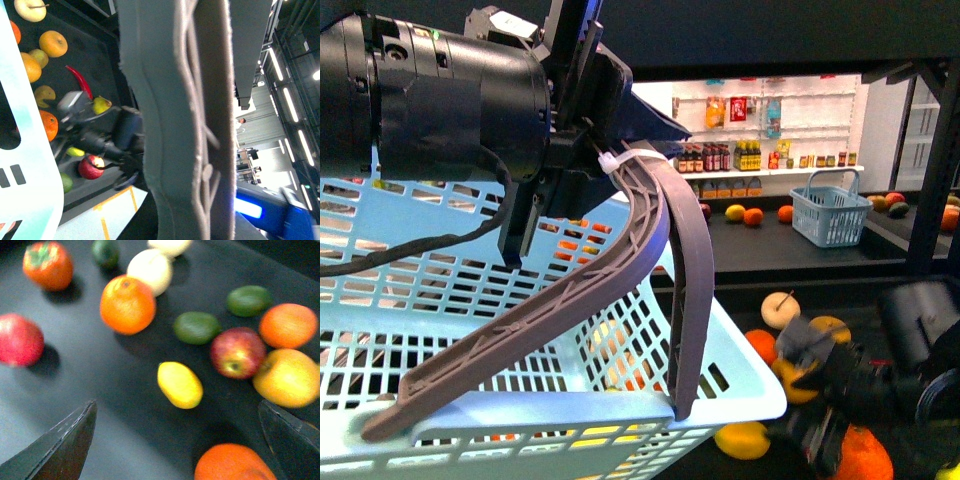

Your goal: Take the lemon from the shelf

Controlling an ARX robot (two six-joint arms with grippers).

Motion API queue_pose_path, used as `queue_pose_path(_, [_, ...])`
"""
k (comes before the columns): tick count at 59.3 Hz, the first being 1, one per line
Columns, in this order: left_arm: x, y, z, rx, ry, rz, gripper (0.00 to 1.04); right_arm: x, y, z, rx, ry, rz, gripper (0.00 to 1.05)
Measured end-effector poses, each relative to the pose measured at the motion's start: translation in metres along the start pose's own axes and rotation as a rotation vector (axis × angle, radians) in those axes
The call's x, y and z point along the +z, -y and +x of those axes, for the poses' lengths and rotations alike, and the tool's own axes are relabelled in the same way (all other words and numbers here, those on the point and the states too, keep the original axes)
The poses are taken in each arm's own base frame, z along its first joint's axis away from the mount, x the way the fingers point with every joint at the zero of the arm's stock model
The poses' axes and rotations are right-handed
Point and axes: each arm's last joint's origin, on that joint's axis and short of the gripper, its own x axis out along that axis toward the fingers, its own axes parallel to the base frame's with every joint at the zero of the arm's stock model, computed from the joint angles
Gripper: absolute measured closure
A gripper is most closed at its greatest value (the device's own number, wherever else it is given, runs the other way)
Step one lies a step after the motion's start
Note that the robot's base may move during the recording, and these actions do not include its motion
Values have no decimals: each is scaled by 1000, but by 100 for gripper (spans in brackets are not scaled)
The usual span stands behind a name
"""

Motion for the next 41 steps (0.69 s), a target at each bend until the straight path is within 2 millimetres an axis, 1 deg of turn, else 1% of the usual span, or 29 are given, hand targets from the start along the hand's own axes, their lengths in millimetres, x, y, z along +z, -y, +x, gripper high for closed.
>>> queue_pose_path(1, [0,0,0,0,0,1,98,-11,-6,9,25,-24,-44,7])
queue_pose_path(3, [0,0,0,0,0,0,98,-21,-12,17,48,-43,-86,7])
queue_pose_path(4, [0,0,0,0,1,0,98,-30,-18,24,70,-58,-131,7])
queue_pose_path(6, [0,0,0,3,5,-2,98,-42,-25,32,96,-72,-167,7])
queue_pose_path(10, [1,0,0,5,7,-2,98,-52,-31,42,116,-80,-205,7])
queue_pose_path(14, [0,0,0,2,3,-1,98,-52,-29,48,113,-69,-248,7])
queue_pose_path(23, [0,0,0,0,0,-3,98,-30,-10,55,35,4,-362,7])
queue_pose_path(29, [0,0,0,0,0,-2,98,-23,-4,61,4,26,-429,7])
queue_pose_path(33, [0,0,0,0,0,-1,98,-25,-2,66,16,14,-457,7])
queue_pose_path(38, [0,0,0,1,1,-2,98,-39,-5,79,48,-29,-466,7])
queue_pose_path(41, [0,0,0,1,1,-2,98,-44,-4,83,50,-40,-464,7])
